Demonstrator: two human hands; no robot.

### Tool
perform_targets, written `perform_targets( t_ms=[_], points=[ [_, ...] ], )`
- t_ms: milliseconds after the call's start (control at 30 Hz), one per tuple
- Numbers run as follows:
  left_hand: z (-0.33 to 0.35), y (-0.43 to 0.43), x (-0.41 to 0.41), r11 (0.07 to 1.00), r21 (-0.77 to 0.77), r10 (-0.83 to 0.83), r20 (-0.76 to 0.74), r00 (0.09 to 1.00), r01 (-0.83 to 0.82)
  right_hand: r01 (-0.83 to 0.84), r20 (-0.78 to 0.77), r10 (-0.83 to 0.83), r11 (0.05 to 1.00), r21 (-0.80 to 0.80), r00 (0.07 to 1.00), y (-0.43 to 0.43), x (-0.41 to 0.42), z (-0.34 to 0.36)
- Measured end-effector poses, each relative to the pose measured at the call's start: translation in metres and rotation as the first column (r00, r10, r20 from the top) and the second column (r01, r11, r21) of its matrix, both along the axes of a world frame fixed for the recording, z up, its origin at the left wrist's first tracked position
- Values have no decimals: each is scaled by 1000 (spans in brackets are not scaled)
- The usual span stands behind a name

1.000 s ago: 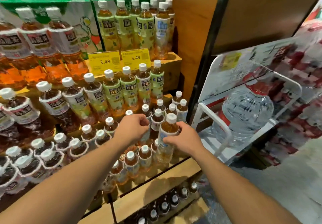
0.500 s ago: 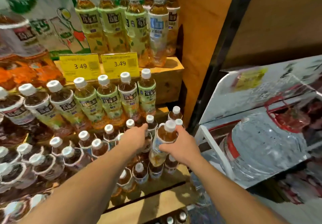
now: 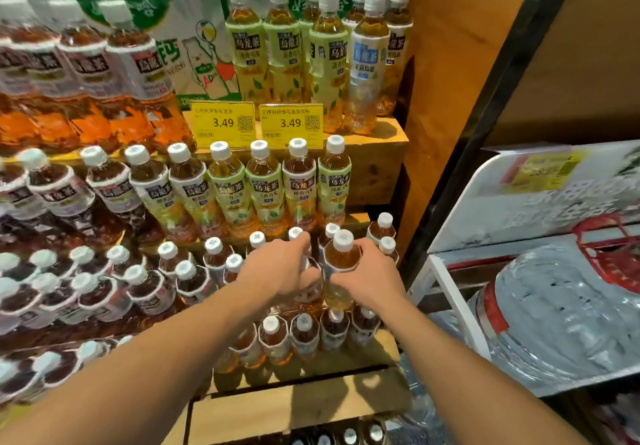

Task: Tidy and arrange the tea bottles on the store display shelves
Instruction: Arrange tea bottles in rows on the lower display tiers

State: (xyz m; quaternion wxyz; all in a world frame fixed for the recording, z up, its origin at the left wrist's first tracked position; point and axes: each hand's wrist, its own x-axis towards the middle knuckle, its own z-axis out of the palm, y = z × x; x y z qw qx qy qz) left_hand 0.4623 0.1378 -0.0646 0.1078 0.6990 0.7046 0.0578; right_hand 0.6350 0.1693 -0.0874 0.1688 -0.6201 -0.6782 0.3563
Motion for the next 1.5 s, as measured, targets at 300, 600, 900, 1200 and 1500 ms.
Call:
perform_targets(
  t_ms=[300,600,900,1200,1500],
  points=[
    [30,-34,-14,988,132,77,5,997,-77,66,-41,-64,997,48,997,19,-35,-18],
    [23,-30,-24,983,138,115,68,991,-124,3,30,-2,1000,-12,1000,19,-59,-71],
    [23,-27,-43,985,112,119,116,986,-132,24,153,-26,1000,14,988,15,-65,-85],
    [38,-61,-80,975,109,175,177,969,-196,13,352,-11,1000,-4,936,16,-66,-80],
    [32,-123,-131,960,87,247,170,954,-264,115,239,-126,991,62,963,-6,-84,-84]
  ],
)
